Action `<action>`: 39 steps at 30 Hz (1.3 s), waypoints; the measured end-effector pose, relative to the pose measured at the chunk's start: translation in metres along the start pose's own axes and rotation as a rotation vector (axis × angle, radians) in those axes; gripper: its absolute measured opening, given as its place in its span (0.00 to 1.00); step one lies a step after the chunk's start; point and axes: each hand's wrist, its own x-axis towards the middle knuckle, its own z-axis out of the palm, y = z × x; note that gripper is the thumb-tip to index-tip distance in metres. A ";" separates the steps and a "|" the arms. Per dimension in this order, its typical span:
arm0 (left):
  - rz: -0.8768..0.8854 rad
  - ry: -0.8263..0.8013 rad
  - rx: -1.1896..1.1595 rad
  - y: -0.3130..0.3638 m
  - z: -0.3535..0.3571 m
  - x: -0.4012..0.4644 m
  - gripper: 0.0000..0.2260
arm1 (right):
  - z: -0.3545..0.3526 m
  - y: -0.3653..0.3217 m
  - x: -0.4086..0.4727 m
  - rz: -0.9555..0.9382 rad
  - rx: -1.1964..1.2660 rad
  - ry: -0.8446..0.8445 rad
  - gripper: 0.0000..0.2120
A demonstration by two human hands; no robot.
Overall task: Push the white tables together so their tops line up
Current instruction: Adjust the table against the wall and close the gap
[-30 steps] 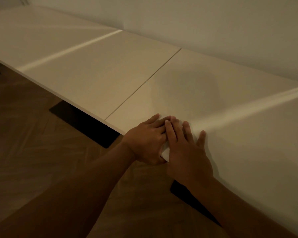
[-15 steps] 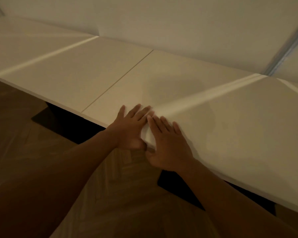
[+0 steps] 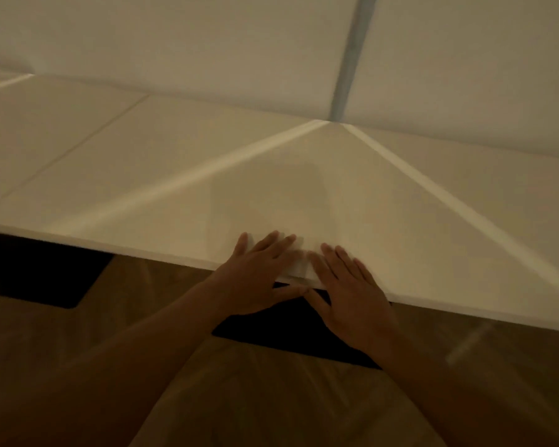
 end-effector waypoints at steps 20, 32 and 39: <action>0.253 -0.105 0.073 0.449 0.046 0.269 0.44 | -0.056 0.422 -0.247 0.472 0.086 -0.017 0.32; -0.125 0.041 0.023 0.535 0.063 0.390 0.38 | -0.062 0.555 -0.212 0.798 0.111 0.061 0.31; 0.338 0.093 0.045 0.523 0.069 0.469 0.27 | -0.064 0.603 -0.148 1.061 0.090 0.166 0.31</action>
